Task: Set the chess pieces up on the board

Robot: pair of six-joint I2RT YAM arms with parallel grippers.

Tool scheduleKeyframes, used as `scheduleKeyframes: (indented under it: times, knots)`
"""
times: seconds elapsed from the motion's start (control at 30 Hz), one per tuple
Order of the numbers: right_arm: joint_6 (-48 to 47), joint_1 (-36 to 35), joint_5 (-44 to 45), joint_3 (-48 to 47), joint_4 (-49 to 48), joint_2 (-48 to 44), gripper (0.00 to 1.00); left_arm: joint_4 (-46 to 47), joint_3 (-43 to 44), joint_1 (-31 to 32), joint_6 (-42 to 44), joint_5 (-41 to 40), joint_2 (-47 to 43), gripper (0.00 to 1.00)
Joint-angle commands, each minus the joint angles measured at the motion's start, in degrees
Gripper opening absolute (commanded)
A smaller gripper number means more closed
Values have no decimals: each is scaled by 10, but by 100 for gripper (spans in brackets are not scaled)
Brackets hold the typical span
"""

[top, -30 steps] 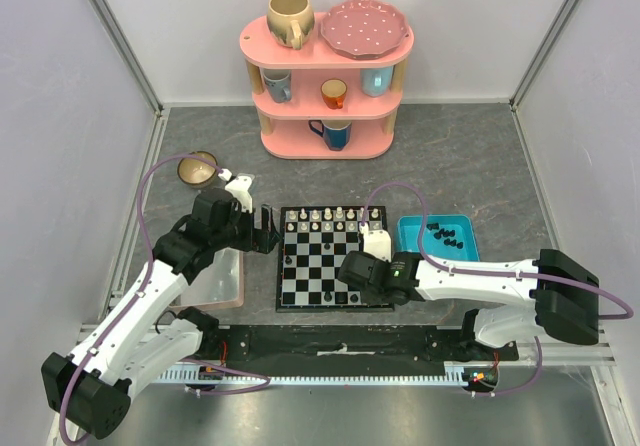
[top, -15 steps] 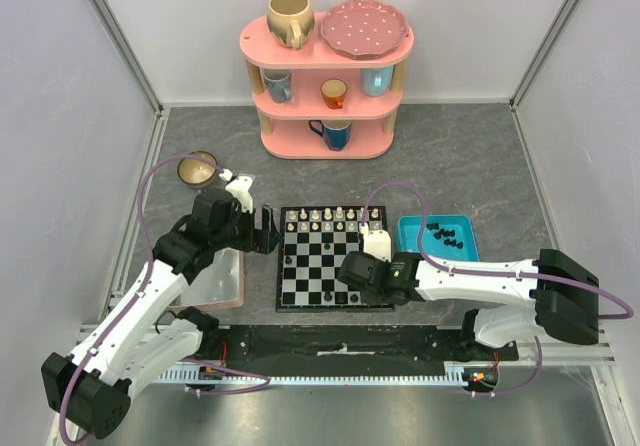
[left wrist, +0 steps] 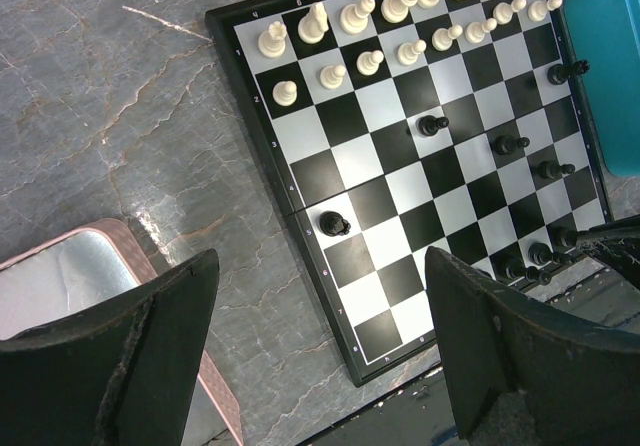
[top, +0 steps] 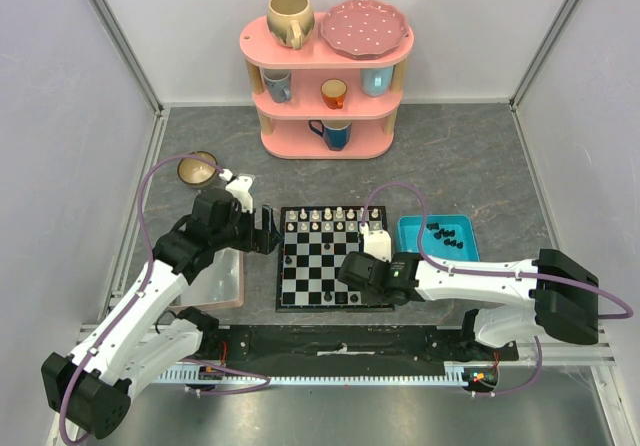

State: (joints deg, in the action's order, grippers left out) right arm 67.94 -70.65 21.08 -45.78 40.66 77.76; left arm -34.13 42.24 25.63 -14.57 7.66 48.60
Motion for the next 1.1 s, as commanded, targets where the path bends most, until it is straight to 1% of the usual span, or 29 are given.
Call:
scheduleKeyframes:
  times: [0.0, 0.17, 0.5, 0.67, 0.77, 0.8, 0.87, 0.9, 0.97, 1.0, 1.03, 1.07]
  knots:
    - [10, -3, 20, -10, 6, 5, 25, 17, 3, 3, 12, 12, -3, 89]
    - [9, -2, 19, -12, 1, 6, 31, 18, 2, 3, 12, 13, -3, 89]
    - [5, -2, 28, -38, 13, -12, 34, 18, 2, 3, 12, 13, -4, 89]
    - [5, -2, 59, -56, 39, -36, 36, 18, 2, 3, 12, 13, -3, 90]
    - [-18, 9, 85, -71, 61, -55, 35, 17, 2, 3, 12, 14, -3, 89]
    - [-26, 30, 87, -81, 81, -59, 35, 18, 2, 4, 12, 14, -3, 89]
    - [-65, 62, 91, -84, 92, -82, 35, 18, 2, 3, 12, 15, -3, 89]
    - [-81, 105, 91, -81, 97, -93, 35, 18, 2, 3, 12, 15, -3, 89]
    - [-133, 160, 87, -73, 95, -134, 35, 17, 2, 3, 12, 19, -3, 89]
    - [-149, 217, 92, -65, 92, -146, 35, 18, 2, 4, 12, 20, -3, 89]
    - [-167, 247, 92, -63, 89, -160, 34, 19, 3, 4, 12, 20, -3, 89]
    - [-205, 276, 92, -62, 80, -163, 35, 19, 2, 4, 12, 20, -2, 89]
